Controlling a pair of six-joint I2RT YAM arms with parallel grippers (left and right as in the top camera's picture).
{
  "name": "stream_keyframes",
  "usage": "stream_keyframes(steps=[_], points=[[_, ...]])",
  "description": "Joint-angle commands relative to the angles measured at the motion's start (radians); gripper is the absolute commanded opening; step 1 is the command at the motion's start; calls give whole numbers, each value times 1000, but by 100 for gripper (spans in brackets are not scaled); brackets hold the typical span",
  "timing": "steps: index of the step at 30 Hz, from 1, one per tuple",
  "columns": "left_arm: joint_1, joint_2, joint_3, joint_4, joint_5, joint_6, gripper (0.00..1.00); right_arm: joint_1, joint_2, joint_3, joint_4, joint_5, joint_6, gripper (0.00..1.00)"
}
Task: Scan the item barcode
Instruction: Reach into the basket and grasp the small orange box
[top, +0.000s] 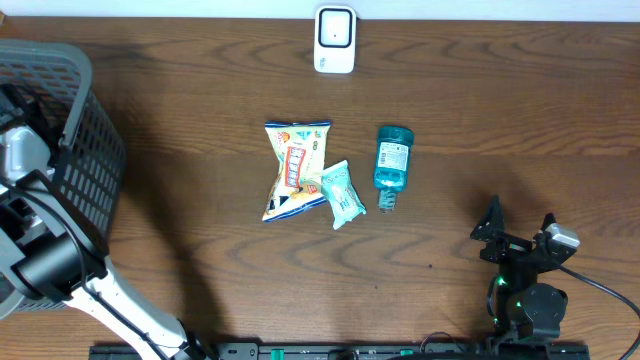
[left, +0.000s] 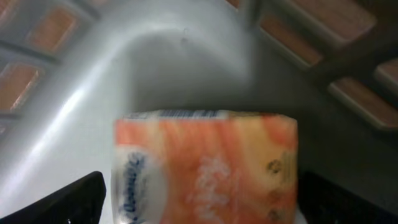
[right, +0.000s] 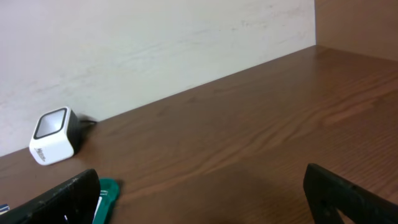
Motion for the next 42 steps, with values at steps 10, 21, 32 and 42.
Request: stream_keyframes(steps=[10, 21, 32, 42], points=[[5, 34, 0, -66, 2, -13, 63, 3, -3, -1, -2, 1, 13, 99], [42, -325, 0, -126, -28, -72, 60, 3, -3, -1, -2, 1, 13, 99], [5, -898, 0, -132, 346, -306, 60, 3, -3, -1, -2, 1, 13, 99], [-388, -907, -2, -247, 392, -320, 60, 3, -3, -1, -2, 1, 13, 99]])
